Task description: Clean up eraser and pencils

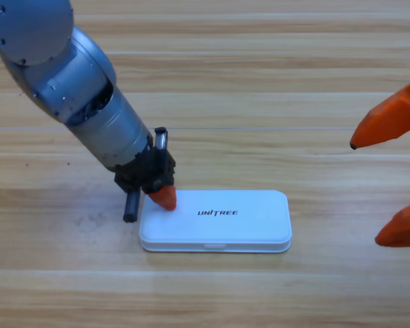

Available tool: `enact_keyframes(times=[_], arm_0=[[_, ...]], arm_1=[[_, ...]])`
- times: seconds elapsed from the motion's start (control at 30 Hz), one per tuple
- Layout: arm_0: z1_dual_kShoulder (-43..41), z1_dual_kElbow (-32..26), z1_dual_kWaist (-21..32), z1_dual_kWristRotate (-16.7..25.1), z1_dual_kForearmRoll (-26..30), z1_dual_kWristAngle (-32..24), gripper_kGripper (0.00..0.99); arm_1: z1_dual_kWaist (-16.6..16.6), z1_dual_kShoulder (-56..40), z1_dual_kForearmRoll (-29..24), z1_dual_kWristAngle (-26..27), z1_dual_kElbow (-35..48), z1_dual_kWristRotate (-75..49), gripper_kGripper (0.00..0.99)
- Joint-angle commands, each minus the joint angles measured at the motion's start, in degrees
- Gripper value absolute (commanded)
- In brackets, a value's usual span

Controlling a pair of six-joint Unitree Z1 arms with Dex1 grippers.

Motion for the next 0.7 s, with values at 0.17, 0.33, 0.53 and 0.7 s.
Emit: enact_keyframes(times=[0.17, 0.33, 0.53, 0.7], arm_0=[[4.9, 3.0, -5.1, 0.0, 0.1, -3.4, 0.0], [6.9, 3.3, -5.2, 0.5, -0.1, -4.1, 0.0], [4.3, 3.2, -5.2, 0.5, 1.9, -4.8, 0.0], [-11.6, -6.5, -5.2, -0.5, 16.5, -4.6, 0.0]], arm_1=[[1.6, 0.0, -0.9, 1.1, 1.6, 0.5, 0.976], [1.6, 0.0, -1.0, 1.1, 1.7, 0.8, 0.983], [1.6, 0.2, -1.2, 1.0, 1.7, 1.0, 0.985], [1.6, 0.6, -1.4, 1.1, 1.8, 1.1, 0.985]])
